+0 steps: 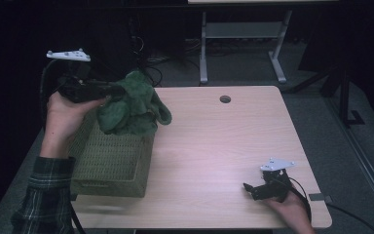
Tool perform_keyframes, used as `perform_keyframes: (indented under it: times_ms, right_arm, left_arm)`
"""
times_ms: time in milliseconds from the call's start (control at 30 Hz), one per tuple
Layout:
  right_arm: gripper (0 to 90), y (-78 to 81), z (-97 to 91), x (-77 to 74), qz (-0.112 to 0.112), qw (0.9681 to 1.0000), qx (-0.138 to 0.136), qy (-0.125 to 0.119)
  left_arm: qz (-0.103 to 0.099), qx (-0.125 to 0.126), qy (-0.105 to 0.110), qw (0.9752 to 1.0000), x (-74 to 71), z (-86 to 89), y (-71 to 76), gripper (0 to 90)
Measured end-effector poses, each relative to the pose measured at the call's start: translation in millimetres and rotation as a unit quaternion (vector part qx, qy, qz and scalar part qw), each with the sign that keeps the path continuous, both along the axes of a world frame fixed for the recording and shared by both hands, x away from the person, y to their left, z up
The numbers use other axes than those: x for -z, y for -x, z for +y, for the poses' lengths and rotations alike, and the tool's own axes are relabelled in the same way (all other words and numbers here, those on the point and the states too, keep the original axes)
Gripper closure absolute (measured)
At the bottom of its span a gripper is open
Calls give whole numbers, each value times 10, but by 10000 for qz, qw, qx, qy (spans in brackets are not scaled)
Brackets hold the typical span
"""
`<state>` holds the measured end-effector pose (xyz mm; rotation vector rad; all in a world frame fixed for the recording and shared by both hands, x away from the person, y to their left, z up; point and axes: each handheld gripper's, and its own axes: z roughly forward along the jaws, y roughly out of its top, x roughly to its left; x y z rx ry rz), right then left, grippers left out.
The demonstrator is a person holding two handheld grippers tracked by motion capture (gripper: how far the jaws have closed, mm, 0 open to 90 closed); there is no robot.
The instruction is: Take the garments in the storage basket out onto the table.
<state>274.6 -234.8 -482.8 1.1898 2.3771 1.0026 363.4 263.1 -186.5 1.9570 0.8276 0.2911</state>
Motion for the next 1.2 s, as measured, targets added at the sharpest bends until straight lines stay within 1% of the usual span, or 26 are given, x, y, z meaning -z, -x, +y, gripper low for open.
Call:
perform_keyframes:
  times_ms: [133,167,200,400,433,467,500,533,567,600,667,733,767,800,933,967,1000,1033,1067,1133,1167,1200]
  right_arm:
    - [9,0,0,0,-2,10000,-4,1]
    - [9,0,0,0,-2,10000,-4,1]
    - [9,0,0,0,-2,10000,-2,1]
    - [9,0,0,0,1,10000,-2,1]
    - [9,0,0,0,1,10000,-2,1]
    - [9,0,0,0,2,10000,-1,1]
    - [9,0,0,0,2,10000,-1,1]
    - [9,1,0,0,2,10000,2,0]
    - [9,1,0,0,2,10000,2,0]
    - [9,1,1,0,4,10000,4,-5]
    - [9,2,1,-1,9,10000,6,-8]
    - [9,2,1,-1,7,10000,5,-8]
    - [9,2,1,-1,7,10000,5,-8]
    - [9,1,1,0,5,10000,6,-13]
    - [9,1,1,1,-4,10000,7,-18]
    - [9,1,1,1,-4,10000,7,-18]
    - [9,0,1,1,-10,10000,6,-16]
    - [9,-1,0,0,-15,10000,1,-7]
    - [9,-1,0,0,-15,10000,0,-6]
    - [9,-1,0,0,-14,10000,1,-5]
    - [9,-1,0,0,-14,10000,1,-5]
    - [9,-1,0,0,-14,10000,0,-5]
  left_arm:
    - [-28,115,61,9999,0,-141,-18,843]
    - [-28,115,61,9999,0,-141,-18,844]
    - [-32,169,94,9998,10,-212,-31,843]
    - [3,317,119,9994,60,-462,-61,843]
    - [3,317,119,9994,60,-462,-61,843]
    - [19,380,104,9992,86,-553,-74,843]
    - [19,380,104,9992,86,-553,-74,843]
    - [51,432,127,9990,119,-649,-91,843]
    - [51,432,127,9990,119,-649,-91,843]
    - [65,492,119,9987,155,-745,-112,843]
    - [103,540,143,9984,192,-844,-128,843]
    - [134,584,164,9981,228,-940,-144,843]
    - [134,584,164,9981,228,-940,-144,843]
    - [159,646,177,9976,266,-1039,-154,843]
    - [202,732,196,9969,339,-1213,-153,843]
    - [202,732,196,9969,339,-1213,-153,843]
    - [195,757,179,9968,361,-1257,-150,843]
    - [206,770,153,9967,414,-1353,-135,843]
    - [226,782,112,9966,445,-1406,-126,843]
    - [250,813,74,9963,505,-1495,-109,843]
    - [250,813,74,9963,505,-1495,-109,843]
    - [283,832,62,9961,559,-1567,-94,843]
